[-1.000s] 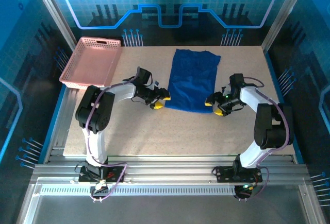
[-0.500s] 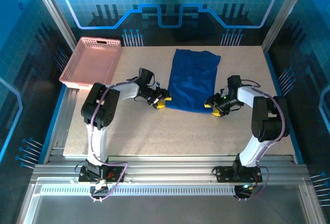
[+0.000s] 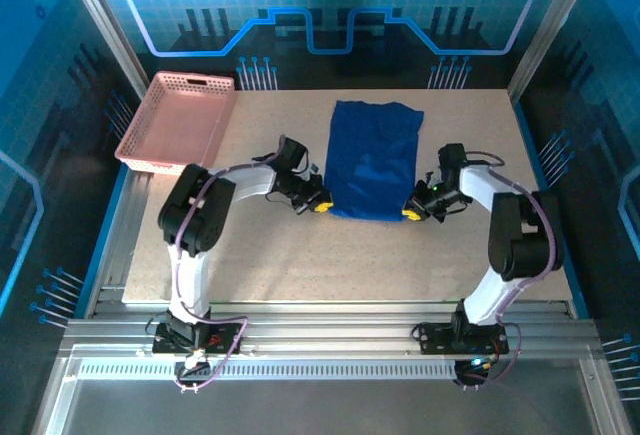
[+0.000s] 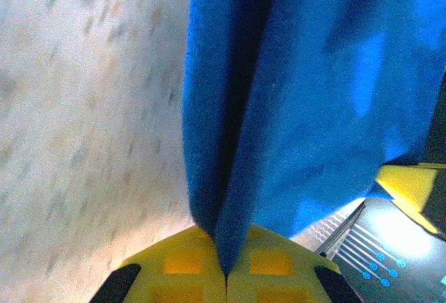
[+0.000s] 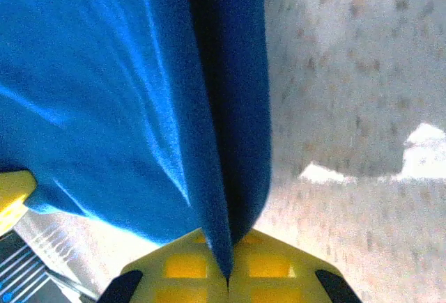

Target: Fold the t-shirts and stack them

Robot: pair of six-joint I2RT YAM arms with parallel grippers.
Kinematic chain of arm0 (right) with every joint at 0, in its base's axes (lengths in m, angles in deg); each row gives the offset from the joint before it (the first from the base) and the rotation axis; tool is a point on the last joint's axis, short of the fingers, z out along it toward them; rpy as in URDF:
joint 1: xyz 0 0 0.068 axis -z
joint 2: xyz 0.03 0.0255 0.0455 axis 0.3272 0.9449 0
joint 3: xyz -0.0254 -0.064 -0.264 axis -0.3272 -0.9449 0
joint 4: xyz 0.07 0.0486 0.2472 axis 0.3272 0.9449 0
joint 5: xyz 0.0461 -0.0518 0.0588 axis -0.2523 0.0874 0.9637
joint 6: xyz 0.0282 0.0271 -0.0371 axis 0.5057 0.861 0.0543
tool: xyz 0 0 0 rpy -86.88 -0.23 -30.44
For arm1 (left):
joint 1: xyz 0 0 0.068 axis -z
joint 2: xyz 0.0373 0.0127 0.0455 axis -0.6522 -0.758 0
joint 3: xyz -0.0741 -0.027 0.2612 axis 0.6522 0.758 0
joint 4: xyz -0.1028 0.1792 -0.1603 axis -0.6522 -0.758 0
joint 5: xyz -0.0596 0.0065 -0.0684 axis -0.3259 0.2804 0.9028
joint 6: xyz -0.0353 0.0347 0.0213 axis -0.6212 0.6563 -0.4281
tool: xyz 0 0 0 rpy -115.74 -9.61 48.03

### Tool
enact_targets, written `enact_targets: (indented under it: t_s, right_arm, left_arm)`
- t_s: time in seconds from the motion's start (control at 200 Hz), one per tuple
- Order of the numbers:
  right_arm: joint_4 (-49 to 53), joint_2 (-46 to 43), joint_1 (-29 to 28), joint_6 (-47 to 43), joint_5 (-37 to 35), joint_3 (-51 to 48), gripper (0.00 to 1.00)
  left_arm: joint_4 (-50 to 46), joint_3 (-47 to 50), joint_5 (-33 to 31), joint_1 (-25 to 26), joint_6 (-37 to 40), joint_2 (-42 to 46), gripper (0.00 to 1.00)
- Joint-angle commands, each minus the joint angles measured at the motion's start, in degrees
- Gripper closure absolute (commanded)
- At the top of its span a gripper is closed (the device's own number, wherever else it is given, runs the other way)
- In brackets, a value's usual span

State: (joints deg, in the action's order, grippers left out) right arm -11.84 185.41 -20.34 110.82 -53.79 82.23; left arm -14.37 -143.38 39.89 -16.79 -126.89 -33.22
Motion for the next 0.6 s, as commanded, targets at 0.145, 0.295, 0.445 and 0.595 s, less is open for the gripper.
enact_targets:
  t_s: [0.145, 0.295, 0.445, 0.595]
  right_arm:
    - [10.4, -16.8, -3.7, 1.6, 0.6, -11.1, 0.99]
    - [13.2, -24.7, -9.8, 6.8, -0.3, -14.6, 0.99]
    - [17.8, -29.0, -11.6, 8.3, -2.3, -10.9, 0.99]
    - [19.2, -25.6, -11.4, 6.9, -2.3, -2.2, 0.99]
  left_arm:
    - [-4.0, 15.2, -4.8, 3.1, -2.4, 17.0, 1.00]
    - [-4.1, 20.6, -5.9, 7.0, -7.7, 24.1, 1.00]
    - [-8.5, 20.4, -7.0, 7.9, -9.7, 30.7, 1.00]
    - [-10.1, 13.4, -5.4, 6.0, -10.0, 31.4, 1.00]
